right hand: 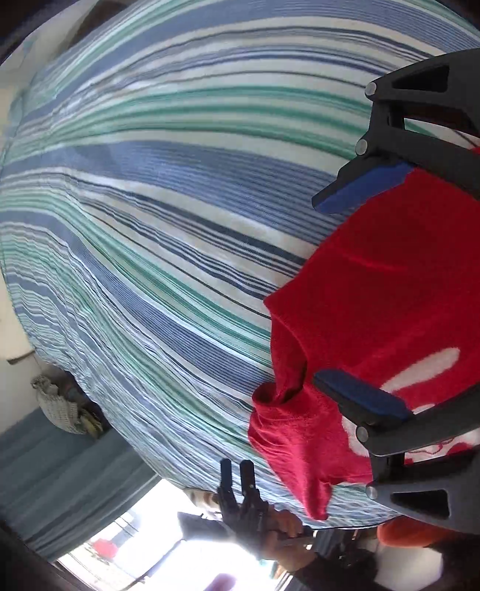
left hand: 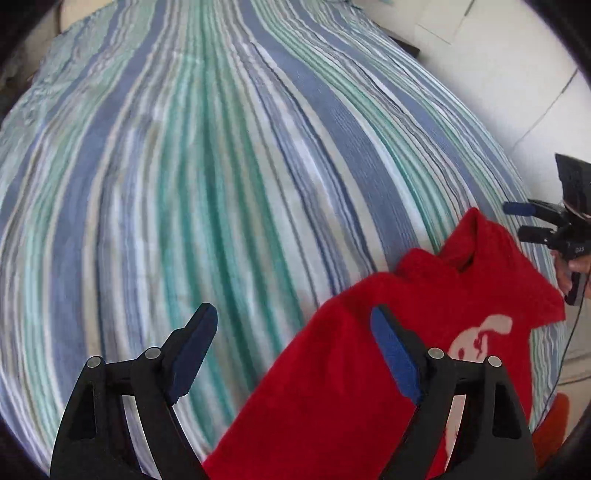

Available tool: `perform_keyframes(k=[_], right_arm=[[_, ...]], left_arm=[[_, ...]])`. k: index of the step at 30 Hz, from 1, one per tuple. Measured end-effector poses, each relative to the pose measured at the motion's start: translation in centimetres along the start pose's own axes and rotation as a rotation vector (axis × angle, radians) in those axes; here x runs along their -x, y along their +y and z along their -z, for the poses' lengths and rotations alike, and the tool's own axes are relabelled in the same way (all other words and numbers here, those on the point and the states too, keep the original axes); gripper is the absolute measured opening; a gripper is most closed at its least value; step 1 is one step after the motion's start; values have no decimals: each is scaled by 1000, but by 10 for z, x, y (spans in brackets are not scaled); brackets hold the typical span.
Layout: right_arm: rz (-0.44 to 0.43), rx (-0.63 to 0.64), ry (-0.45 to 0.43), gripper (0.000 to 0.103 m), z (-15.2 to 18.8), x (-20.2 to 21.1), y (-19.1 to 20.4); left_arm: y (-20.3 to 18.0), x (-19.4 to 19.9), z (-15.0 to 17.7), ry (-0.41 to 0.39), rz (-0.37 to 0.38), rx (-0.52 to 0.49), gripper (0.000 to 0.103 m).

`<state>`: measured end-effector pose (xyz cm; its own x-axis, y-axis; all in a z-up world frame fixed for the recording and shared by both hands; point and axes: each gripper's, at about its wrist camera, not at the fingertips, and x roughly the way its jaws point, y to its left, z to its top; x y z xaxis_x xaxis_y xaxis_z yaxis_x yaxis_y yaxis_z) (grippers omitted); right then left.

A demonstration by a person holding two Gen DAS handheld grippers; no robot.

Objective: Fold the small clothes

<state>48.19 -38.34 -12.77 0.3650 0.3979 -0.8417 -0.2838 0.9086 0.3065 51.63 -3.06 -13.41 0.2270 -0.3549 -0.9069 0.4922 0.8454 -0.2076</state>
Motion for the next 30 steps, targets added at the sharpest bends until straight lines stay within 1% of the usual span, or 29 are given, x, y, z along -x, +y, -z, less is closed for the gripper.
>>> perform_keyframes(k=[2, 4, 5, 6, 7, 8, 9, 10, 11, 12, 14, 15, 16, 17, 19, 20, 21, 22, 23, 24, 25, 26, 27, 28, 30], right_arm=[[-11, 8, 35, 85, -10, -20, -3], [-19, 5, 73, 85, -15, -39, -5], [-18, 6, 91, 84, -17, -48, -6], [-16, 11, 111, 70, -18, -56, -6], [-1, 30, 118, 32, -17, -61, -3], [8, 59, 108, 11, -15, -61, 4], [35, 105, 86, 8, -12, -58, 14], [66, 150, 56, 8, -6, -51, 23], [97, 194, 20, 8, -2, -41, 34], [137, 231, -38, 7, 2, -28, 44], [273, 333, -205, 7, 13, 3, 68], [348, 389, -290, 7, 20, 13, 81], [383, 423, -338, 7, 25, 15, 89], [403, 424, -345, 7, 22, 9, 91], [431, 355, -256, 7, 12, -24, 78], [442, 312, -220, 7, 7, -41, 70], [457, 269, -179, 7, 5, -55, 60], [453, 228, -154, 8, 3, -66, 52], [445, 190, -144, 8, 4, -71, 45], [440, 160, -145, 11, 7, -70, 38], [420, 129, -148, 19, 8, -68, 33], [403, 90, -150, 25, 8, -63, 26], [388, 47, -154, 44, 10, -53, 19], [381, 2, -165, 61, 17, -37, 11], [383, -64, -216, 62, 31, -1, 5]], left_arm=[[-12, -24, -8, 79, 26, -63, 87], [-24, -48, -9, 177, -2, -129, 87], [-29, -57, -6, 208, -36, -166, 86], [-36, -61, -4, 209, -64, -203, 77], [-42, -59, -2, 191, -67, -231, 51], [-49, -54, -1, 161, -62, -247, 31], [-55, -45, 0, 115, -89, -256, 5], [-62, -33, 2, 43, -135, -272, 4], [-69, -19, 7, -43, -188, -290, 4], [-74, -6, 12, -125, -234, -293, 3], [-81, 18, 25, -287, -321, -264, 3], [-84, 23, 32, -352, -352, -252, 3], [-86, 22, 39, -395, -401, -243, 4], [-85, 12, 41, -396, -435, -228, 4], [-75, -23, 32, -292, -444, -176, 4], [-66, -37, 28, -253, -454, -160, 4], [-66, -49, 28, -232, -468, -147, 5], [-65, -55, 29, -225, -479, -127, 10], [-65, -57, 29, -220, -482, -105, 10], [-66, -55, 29, -219, -480, -90, 15], [-64, -51, 28, -214, -487, -79, 32], [-59, -47, 28, -204, -501, -62, 46], [-52, -37, 27, -200, -509, -39, 72], [-44, -25, 28, -218, -491, -8, 80], [-22, 8, 40, -257, -393, 82, 80]])
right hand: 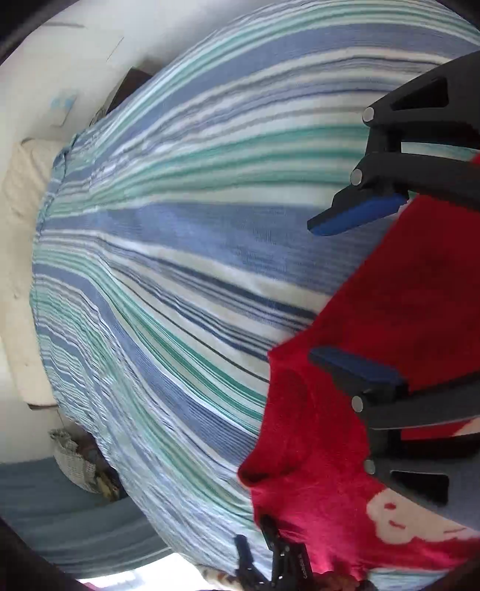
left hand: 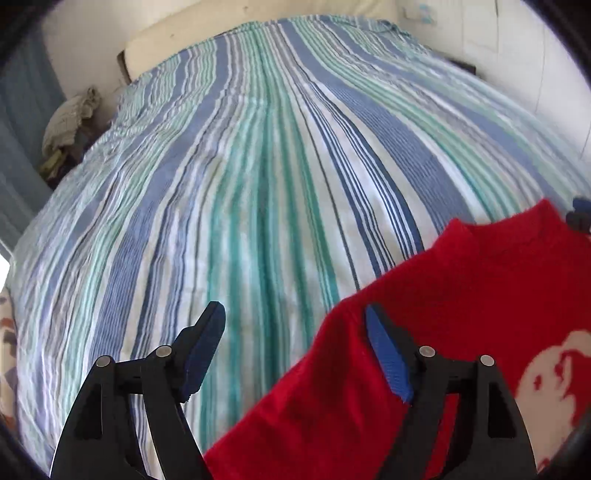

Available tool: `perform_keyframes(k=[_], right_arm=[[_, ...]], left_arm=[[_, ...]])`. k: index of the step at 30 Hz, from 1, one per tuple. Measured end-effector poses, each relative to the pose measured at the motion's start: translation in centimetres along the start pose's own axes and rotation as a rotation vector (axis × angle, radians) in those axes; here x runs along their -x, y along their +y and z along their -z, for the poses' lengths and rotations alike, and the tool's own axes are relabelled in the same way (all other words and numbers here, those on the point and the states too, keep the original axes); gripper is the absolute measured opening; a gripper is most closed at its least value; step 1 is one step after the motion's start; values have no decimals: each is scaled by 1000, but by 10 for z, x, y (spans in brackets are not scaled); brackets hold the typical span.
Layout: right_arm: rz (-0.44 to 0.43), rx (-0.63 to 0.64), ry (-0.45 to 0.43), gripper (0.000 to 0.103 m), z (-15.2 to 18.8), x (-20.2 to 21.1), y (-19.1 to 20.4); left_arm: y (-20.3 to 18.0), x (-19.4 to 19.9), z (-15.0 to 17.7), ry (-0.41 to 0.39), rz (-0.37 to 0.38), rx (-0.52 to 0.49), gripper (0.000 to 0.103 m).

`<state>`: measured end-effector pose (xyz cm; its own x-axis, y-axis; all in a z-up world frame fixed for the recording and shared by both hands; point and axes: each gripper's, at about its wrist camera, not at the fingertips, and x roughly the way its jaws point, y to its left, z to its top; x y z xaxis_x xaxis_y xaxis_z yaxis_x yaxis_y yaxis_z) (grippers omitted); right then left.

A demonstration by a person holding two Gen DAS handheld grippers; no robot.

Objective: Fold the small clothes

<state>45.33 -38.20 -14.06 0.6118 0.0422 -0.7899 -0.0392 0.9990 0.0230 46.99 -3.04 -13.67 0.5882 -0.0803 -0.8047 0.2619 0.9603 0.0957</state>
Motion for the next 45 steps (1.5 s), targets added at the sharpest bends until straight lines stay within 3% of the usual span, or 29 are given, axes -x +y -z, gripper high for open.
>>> perform_keyframes(k=[3, 7, 11, 14, 16, 19, 20, 21, 22, 24, 28, 38, 41, 45], right_arm=[[-14, 14, -2, 62, 23, 54, -10], [-70, 26, 73, 62, 101, 125, -8], [-226, -158, 160, 62, 217, 189, 0], [-353, -335, 222, 63, 302, 224, 19], [-385, -405, 245, 63, 341, 234, 35], [-428, -467, 251, 62, 371, 226, 58], [-421, -455, 234, 59, 374, 222, 64], [-384, -436, 212, 37, 374, 220, 68], [-345, -440, 203, 5, 375, 218, 69], [-345, -506, 199, 4, 377, 221, 58], [-257, -489, 182, 3, 387, 254, 46], [-182, -481, 219, 3, 391, 234, 44], [-183, -462, 201, 4, 395, 235, 42], [-216, -475, 171, 21, 397, 243, 43]], left_arm=[[34, 47, 29, 17, 89, 80, 79], [42, 116, 126, 94, 163, 81, 80], [25, 155, 240, 240, 283, 192, 80], [3, 176, 299, 267, 318, 246, 80], [-12, 183, 323, 271, 318, 264, 81], [-31, 186, 333, 243, 285, 239, 77], [-37, 185, 331, 237, 283, 223, 69], [-42, 184, 330, 242, 299, 206, 37], [-44, 183, 329, 245, 309, 199, 4], [-39, 190, 331, 233, 310, 228, 2], [-29, 209, 346, 209, 306, 262, 2], [-33, 192, 352, 265, 298, 249, 2], [-24, 194, 347, 264, 311, 295, 12], [23, 217, 337, 160, 275, 398, 46]])
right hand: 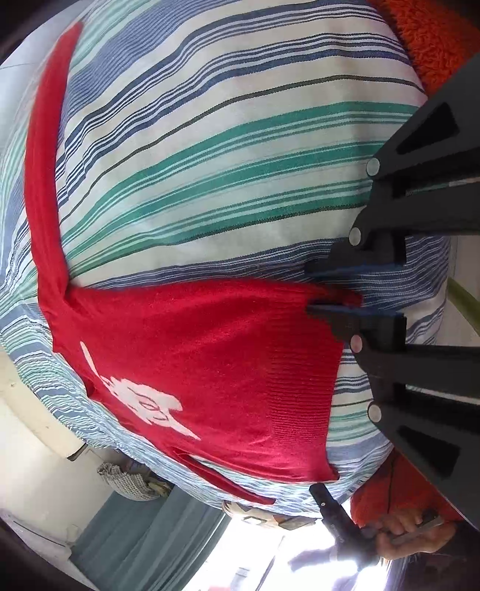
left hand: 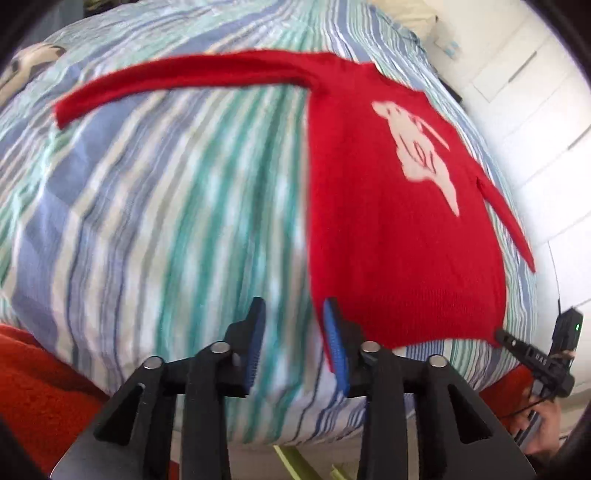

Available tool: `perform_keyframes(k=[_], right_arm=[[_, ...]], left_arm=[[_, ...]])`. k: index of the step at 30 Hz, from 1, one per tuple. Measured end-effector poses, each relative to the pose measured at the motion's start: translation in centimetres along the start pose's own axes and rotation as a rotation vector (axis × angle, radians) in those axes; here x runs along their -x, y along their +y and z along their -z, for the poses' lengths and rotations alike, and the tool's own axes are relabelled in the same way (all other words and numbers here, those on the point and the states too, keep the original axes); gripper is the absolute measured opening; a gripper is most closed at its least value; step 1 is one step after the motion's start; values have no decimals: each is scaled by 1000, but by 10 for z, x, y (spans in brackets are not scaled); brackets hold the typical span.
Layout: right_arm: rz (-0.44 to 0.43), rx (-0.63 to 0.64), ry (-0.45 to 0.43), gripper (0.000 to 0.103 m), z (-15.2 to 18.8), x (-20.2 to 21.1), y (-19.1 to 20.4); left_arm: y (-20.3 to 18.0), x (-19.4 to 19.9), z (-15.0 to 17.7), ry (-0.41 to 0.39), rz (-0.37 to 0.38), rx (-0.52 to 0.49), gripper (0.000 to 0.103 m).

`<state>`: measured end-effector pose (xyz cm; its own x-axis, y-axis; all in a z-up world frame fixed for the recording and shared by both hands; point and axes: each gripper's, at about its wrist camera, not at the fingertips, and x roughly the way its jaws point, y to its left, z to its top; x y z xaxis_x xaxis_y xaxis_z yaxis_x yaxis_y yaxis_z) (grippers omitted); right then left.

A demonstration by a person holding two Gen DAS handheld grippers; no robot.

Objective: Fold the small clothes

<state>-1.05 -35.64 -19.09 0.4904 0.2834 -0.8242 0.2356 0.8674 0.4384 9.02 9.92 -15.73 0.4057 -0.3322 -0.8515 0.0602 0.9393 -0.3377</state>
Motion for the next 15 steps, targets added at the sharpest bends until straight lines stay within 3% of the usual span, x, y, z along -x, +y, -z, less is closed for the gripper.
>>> perform_keyframes(k=[1, 3, 8, 11, 14, 15], right_arm=[[1, 5, -12, 28, 0, 3, 1], [8, 12, -35, 36, 0, 8, 3], [29, 18, -35, 37, -1, 7, 5], [48, 33, -29, 37, 0, 5, 9], [59, 31, -28, 37, 0, 3, 9], [61, 27, -26, 37, 0, 2, 9]], left_arm=[[17, 10, -10, -41, 4, 44, 55], [64, 25, -36, -108, -9, 172, 63], [204, 25, -92, -212, -13, 573, 64], [244, 14, -107, -265, 41, 677, 62], [244, -1, -122, -264, 109, 638, 37], [238, -6, -126, -256, 120, 608, 22]])
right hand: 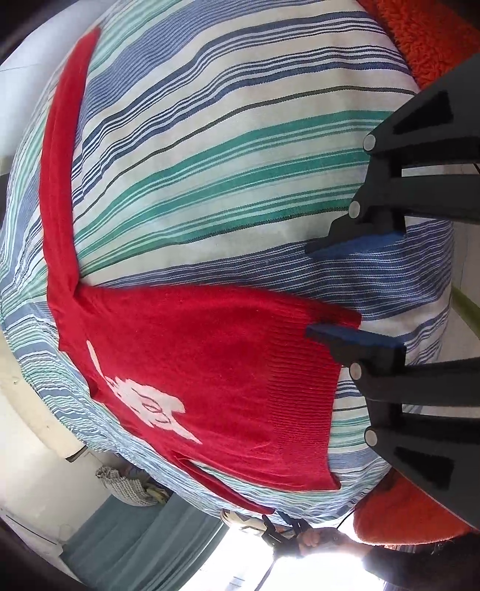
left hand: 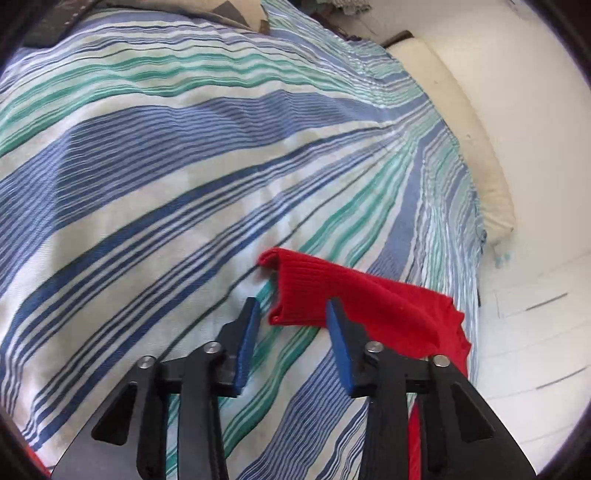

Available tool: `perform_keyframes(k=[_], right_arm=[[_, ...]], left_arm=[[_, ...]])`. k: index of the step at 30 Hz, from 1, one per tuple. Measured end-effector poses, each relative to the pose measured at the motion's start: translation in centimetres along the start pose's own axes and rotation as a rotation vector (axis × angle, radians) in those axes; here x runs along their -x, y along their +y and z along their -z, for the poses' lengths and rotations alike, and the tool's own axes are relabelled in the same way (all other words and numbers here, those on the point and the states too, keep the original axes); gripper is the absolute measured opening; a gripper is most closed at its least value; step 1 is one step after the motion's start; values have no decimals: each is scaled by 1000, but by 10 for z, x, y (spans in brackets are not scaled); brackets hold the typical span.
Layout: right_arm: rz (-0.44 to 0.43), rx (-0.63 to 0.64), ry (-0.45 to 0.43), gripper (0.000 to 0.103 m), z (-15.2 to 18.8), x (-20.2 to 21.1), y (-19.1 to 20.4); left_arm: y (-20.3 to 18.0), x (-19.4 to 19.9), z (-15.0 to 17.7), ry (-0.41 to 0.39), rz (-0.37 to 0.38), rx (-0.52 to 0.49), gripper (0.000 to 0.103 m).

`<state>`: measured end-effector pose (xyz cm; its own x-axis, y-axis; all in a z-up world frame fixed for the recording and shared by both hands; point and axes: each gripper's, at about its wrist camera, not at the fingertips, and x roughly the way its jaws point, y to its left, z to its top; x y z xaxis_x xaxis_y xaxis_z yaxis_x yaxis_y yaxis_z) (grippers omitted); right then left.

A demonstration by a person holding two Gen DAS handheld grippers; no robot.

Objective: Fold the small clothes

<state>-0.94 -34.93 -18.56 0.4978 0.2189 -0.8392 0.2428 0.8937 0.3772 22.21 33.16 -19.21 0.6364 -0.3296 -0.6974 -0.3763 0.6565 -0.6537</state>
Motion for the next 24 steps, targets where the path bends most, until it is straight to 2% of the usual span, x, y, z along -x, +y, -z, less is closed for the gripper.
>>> perform_keyframes(k=[1, 3, 5, 7, 12, 13, 15, 17, 18, 19, 21, 23, 24], right_arm=[[2, -2, 2, 37, -1, -1, 0], [10, 2, 5, 37, -1, -2, 1], [20, 11, 6, 37, -1, -3, 2], [27, 20, 4, 37, -1, -3, 4], [24, 16, 2, 37, -1, -4, 3], [26, 18, 2, 37, -1, -4, 3], [28, 22, 4, 37, -2, -5, 3], [27, 23, 3, 37, -3, -5, 3], [25, 23, 2, 37, -3, -4, 3], [24, 23, 0, 37, -2, -4, 2], [26, 27, 0, 37, -1, -3, 2], [33, 36, 1, 38, -2, -4, 4], [37, 40, 2, 38, -2, -5, 5]], left_arm=[[-6, -6, 0, 9, 6, -25, 13], [-11, -10, 2, 11, 19, -42, 7], [-12, -8, 4, 18, 24, -40, 6], [-9, -1, 9, 57, 13, -53, 5], [0, 7, 25, 219, -78, -130, 6], [-2, 6, 26, 245, -98, -151, 10], [-9, 8, 29, 245, -145, -227, 14], [-13, 15, 28, 228, -152, -269, 27], [-12, 20, 26, 211, -129, -253, 48], [-8, 27, 23, 177, -97, -224, 65], [1, 34, 13, 110, -69, -152, 69], [9, 27, 3, 91, -52, -76, 68], [11, 21, -1, 96, -43, -53, 58]])
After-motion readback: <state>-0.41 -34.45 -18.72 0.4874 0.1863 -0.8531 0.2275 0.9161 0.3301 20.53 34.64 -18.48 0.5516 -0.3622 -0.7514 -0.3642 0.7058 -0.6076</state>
